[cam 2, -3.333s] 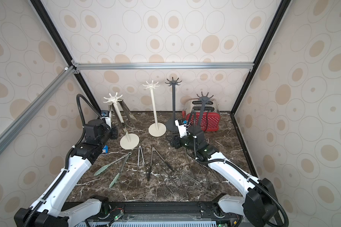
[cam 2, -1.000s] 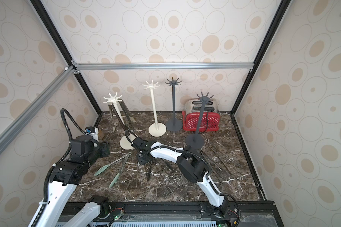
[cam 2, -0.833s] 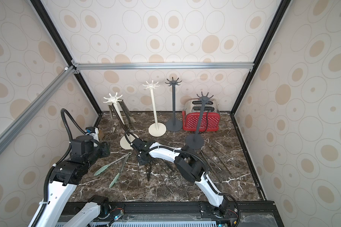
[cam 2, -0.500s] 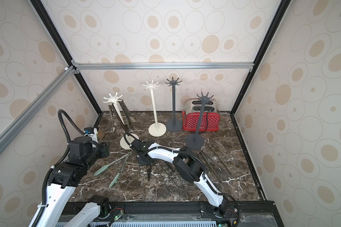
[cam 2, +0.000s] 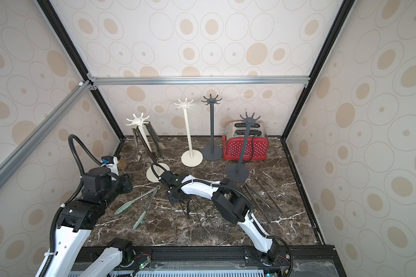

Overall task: Hang food tongs on kitchen utensil racks
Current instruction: Pick up the food tongs from the center of the board.

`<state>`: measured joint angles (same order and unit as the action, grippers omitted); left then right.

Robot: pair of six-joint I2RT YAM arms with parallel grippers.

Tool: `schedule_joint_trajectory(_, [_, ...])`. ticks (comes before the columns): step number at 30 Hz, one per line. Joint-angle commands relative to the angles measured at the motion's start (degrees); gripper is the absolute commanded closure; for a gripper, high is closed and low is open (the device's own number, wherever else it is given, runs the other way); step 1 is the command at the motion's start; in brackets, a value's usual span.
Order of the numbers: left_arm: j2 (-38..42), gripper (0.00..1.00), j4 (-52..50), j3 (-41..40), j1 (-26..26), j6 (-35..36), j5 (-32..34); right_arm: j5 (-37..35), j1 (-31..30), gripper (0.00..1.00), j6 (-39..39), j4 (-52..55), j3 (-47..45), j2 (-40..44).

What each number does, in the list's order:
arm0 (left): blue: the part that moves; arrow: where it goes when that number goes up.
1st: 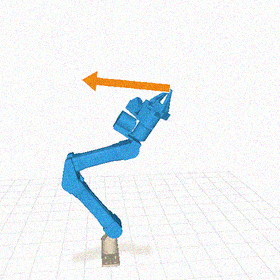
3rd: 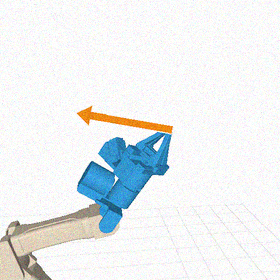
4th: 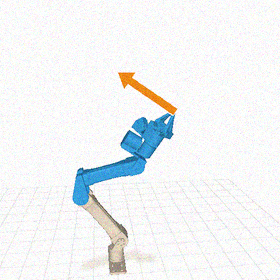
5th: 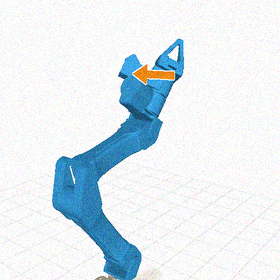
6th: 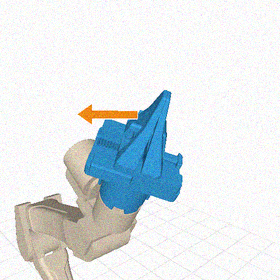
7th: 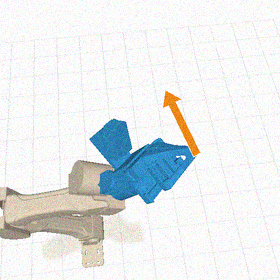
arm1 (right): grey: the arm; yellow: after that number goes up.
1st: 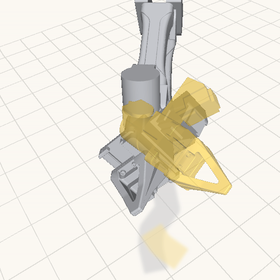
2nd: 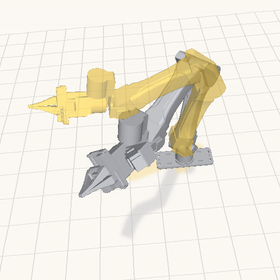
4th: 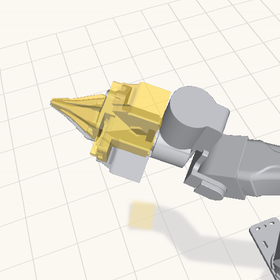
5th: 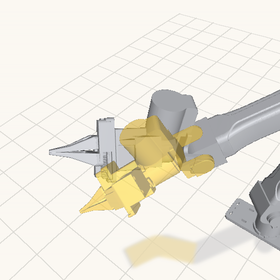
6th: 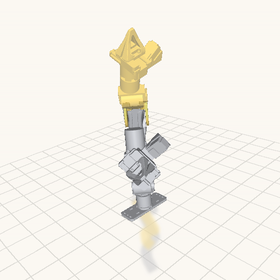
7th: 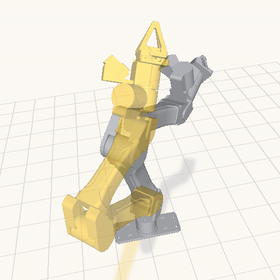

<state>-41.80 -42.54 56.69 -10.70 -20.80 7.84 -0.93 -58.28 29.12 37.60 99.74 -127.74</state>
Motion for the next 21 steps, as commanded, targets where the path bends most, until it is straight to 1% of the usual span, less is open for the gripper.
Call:
schedule_joint_trajectory(1, [1.1,0.49,-1.4,0.2,0.3,0.3,0.5,0.9,-0.8,1.0,-2.8,-5.2,-4.6,8.7])
schedule_joint_trajectory(8, [2.8,0.49,-1.1,-0.4,0.3,1.4,-1.4,1.4,-0.9,1.0,-11.1,-21.0,-19.0,25.2])
schedule_joint_trajectory(12, [3.4,0.49,-0.6,-1.1,0.2,1.6,-3.2,0.8,-1.1,1.0,-16.3,-28.6,-24.3,32.1])
schedule_joint_trajectory(17, [4.3,0.49,0.7,-2.3,0.2,1.8,-4.8,-1.0,-1.1,1.0,-21.5,-36.8,-26.2,36.8])
schedule_joint_trajectory(21, [4.7,0.49,1.6,-2.9,0.2,1.9,-5.6,-2.7,-1.1,1.0,-24.9,-38.6,-22.3,37.0])
